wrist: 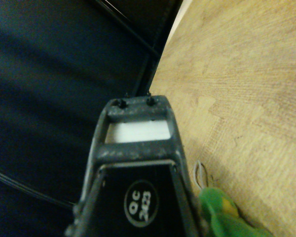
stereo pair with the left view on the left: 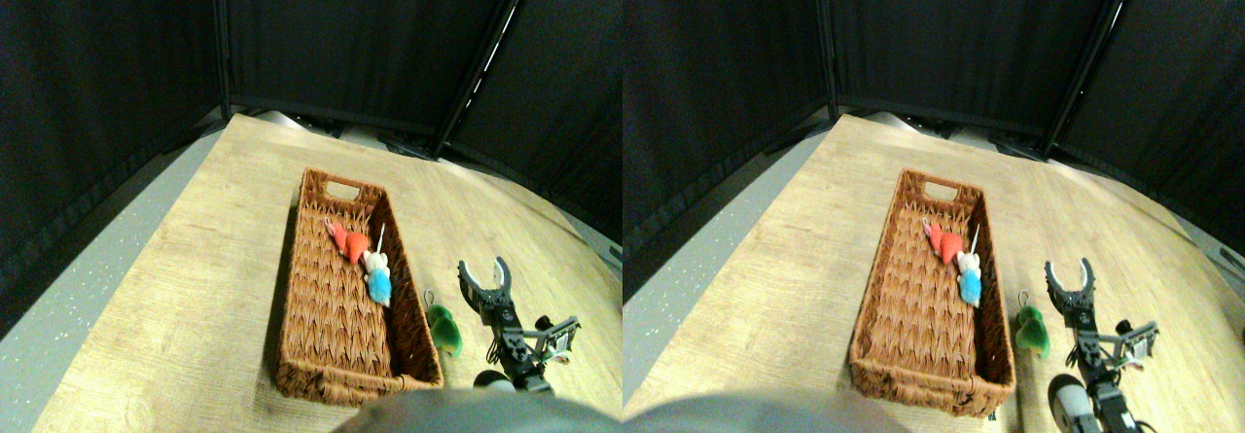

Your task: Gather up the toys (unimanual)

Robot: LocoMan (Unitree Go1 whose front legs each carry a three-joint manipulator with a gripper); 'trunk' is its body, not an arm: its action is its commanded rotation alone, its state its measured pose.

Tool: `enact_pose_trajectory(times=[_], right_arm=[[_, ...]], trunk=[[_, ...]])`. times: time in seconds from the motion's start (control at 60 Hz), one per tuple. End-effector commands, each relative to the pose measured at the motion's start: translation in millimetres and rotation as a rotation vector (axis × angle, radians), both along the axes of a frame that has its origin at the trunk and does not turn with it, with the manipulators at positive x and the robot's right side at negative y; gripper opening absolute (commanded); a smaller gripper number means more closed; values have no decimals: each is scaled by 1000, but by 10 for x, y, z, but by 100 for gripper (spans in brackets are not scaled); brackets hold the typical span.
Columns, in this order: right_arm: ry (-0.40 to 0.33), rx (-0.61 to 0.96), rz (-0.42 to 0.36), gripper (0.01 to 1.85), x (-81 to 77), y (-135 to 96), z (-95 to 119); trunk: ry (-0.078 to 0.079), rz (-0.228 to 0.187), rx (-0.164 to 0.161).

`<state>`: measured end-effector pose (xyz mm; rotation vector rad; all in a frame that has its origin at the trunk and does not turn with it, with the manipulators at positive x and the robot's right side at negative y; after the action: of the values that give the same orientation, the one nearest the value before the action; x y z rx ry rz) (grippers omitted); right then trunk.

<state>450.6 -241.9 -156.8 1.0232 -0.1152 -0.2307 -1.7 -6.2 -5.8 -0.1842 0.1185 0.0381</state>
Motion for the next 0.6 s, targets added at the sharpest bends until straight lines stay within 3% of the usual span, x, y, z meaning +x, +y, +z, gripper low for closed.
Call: enact_pose_trajectory(times=[0.017, 0.183, 0.367, 0.6], right_arm=[[-36, 77, 4, 38, -33, 8, 11], [-28, 76, 19, 51, -91, 25, -64], [2, 81, 21, 81, -148, 128, -27], [-3, 113, 53, 78, -159, 200, -101]], trunk=[[6, 4, -21], [2, 11, -26], [3, 17, -32], [1, 31, -41]])
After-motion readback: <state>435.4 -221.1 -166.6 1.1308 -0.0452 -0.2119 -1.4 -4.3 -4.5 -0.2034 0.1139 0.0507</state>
